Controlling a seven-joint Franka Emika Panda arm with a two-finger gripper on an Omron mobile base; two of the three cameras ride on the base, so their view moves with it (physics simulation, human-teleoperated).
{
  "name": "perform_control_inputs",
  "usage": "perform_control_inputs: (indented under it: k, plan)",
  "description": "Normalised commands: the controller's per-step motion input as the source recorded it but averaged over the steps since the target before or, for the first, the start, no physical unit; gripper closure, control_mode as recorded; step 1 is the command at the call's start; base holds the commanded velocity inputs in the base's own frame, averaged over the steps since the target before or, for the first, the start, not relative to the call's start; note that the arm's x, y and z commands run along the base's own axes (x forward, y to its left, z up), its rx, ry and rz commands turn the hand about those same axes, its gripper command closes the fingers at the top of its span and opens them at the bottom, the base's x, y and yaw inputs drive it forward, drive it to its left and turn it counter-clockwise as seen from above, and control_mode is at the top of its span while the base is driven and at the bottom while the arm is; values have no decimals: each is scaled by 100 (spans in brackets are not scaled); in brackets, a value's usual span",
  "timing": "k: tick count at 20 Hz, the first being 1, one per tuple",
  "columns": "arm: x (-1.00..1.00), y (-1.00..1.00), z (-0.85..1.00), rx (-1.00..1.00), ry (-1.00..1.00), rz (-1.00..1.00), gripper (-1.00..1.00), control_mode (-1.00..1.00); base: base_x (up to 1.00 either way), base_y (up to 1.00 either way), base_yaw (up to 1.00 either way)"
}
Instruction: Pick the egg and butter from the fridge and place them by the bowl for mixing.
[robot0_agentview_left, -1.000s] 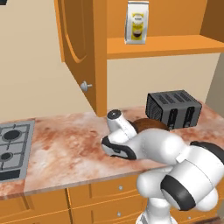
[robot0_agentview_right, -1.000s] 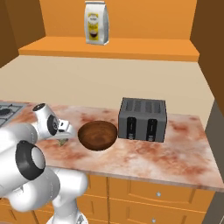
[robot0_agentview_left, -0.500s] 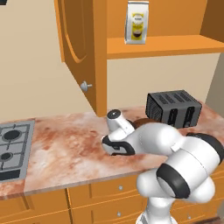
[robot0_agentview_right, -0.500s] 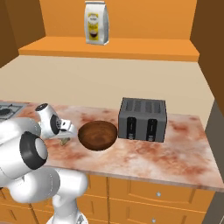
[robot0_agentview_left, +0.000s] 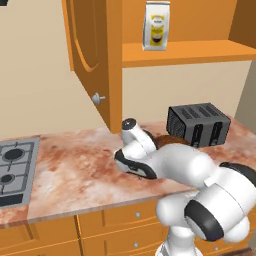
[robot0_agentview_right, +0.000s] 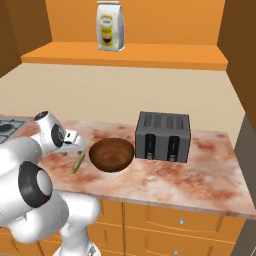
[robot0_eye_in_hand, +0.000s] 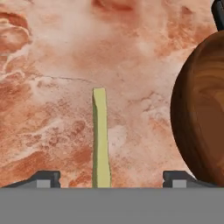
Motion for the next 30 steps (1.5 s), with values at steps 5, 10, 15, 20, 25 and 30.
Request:
perform_control_inputs:
  k: [5, 10, 15, 20, 25, 30]
  plan:
    - [-100, -8, 100, 0, -14, -18, -100, -100, 0, 0, 0]
    - [-100, -47, 90, 11, -17, -27, -100, -100, 0, 0, 0]
    - [-100, -66, 29, 12, -28, -32, -100, -100, 0, 0, 0]
    - [-59, -40, 16, 0, -40, 0, -100, -100, 0, 0, 0]
    - [0, 0, 0, 0, 0, 0, -100, 100, -93, 0, -55]
    - [0, 0, 0, 0, 0, 0, -100, 100, -35, 7, -99]
